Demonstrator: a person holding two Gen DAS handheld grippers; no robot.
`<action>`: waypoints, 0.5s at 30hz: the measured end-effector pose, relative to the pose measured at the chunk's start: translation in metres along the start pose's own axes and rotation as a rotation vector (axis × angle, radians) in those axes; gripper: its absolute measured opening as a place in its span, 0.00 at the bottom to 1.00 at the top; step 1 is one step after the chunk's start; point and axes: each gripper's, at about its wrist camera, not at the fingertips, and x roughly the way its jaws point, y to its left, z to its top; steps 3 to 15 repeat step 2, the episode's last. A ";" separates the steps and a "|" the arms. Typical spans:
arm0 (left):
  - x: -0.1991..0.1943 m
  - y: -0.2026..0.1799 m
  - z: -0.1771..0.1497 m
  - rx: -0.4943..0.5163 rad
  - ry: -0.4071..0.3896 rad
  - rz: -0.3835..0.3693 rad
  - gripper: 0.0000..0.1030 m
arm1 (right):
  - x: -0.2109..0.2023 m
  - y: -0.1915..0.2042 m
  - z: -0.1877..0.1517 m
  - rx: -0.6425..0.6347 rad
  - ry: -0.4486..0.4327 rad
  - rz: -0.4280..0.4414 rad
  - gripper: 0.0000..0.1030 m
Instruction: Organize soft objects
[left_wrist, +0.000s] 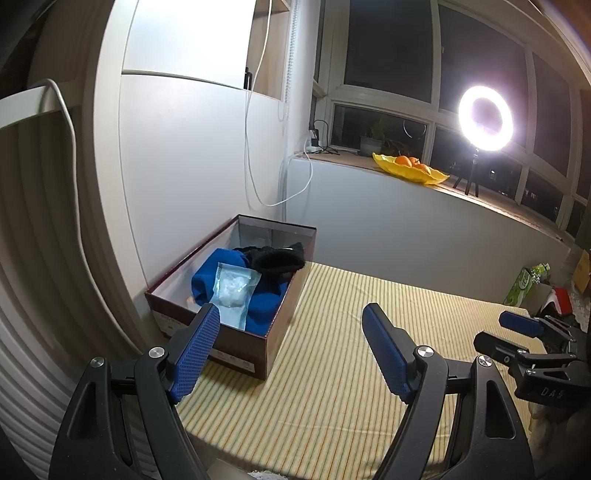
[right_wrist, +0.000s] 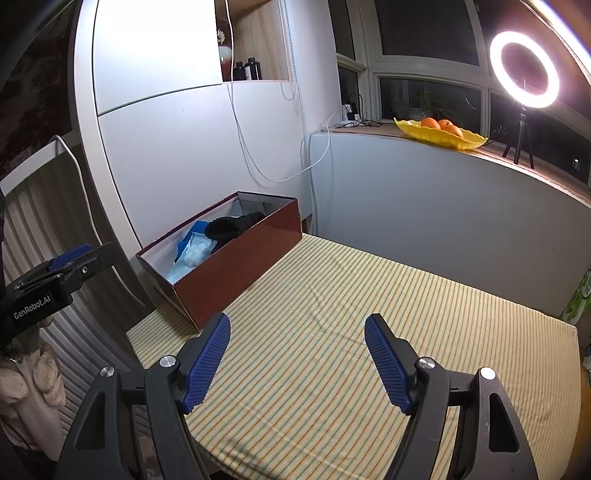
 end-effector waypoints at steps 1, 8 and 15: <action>0.000 0.000 0.000 0.000 -0.001 0.000 0.77 | 0.000 -0.001 -0.001 0.001 0.002 0.000 0.70; 0.001 -0.001 0.000 0.003 0.000 0.003 0.77 | 0.001 -0.001 -0.002 0.001 0.003 -0.002 0.70; 0.001 -0.001 0.000 0.003 0.000 0.003 0.77 | 0.001 -0.001 -0.002 0.001 0.003 -0.002 0.70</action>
